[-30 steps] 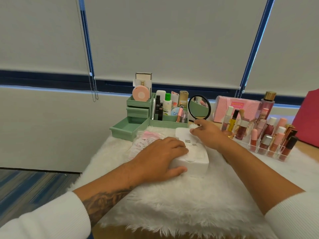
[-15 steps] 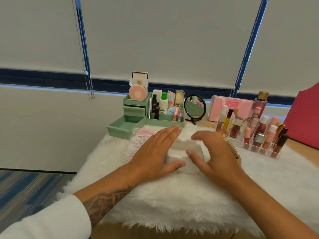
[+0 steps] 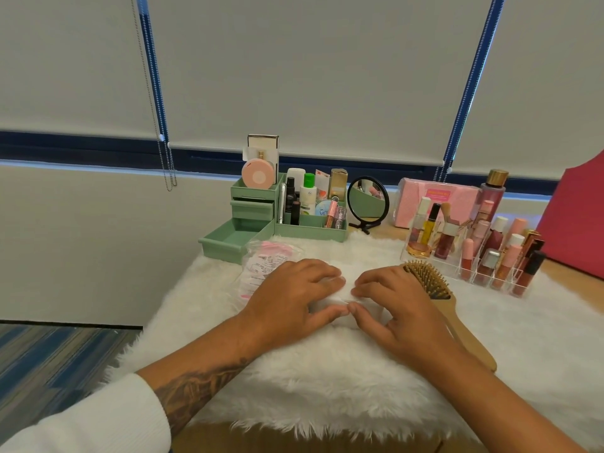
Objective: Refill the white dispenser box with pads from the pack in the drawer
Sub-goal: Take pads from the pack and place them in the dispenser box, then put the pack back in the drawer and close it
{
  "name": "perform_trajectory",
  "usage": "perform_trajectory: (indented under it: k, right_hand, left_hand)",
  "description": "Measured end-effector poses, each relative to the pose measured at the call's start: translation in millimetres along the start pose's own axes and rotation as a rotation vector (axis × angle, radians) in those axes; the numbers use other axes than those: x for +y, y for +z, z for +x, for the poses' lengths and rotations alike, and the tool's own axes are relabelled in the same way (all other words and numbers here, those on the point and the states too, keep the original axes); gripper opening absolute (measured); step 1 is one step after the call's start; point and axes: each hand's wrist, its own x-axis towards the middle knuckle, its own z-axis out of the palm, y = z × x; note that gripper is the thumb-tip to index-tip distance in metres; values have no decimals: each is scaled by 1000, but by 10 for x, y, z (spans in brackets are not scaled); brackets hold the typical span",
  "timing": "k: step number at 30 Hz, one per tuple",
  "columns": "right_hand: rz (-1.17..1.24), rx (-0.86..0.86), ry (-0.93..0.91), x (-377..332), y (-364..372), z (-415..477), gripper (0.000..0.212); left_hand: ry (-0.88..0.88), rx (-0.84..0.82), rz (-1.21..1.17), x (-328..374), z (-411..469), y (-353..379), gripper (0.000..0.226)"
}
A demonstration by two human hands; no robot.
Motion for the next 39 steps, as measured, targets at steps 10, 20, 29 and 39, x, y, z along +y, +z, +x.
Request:
perform_trajectory:
  k: [10,20,29,39]
  right_hand:
    - [-1,-27,18,-30,-19,2,24]
    - [-53,-100,-134,-461,62,237,34]
    - [-233,-352,-143,-868,506,663,38]
    - [111,-470,37,-871,303,736,13]
  left_hand:
    - [-9,-142,11,-12,-68,-249,70]
    - [-179,-269,80,-539,-689,-836,70]
    - [-157,-156,38,-517,-704,-735,33]
    - [-371,-110,-155,-558,-592,-763,26]
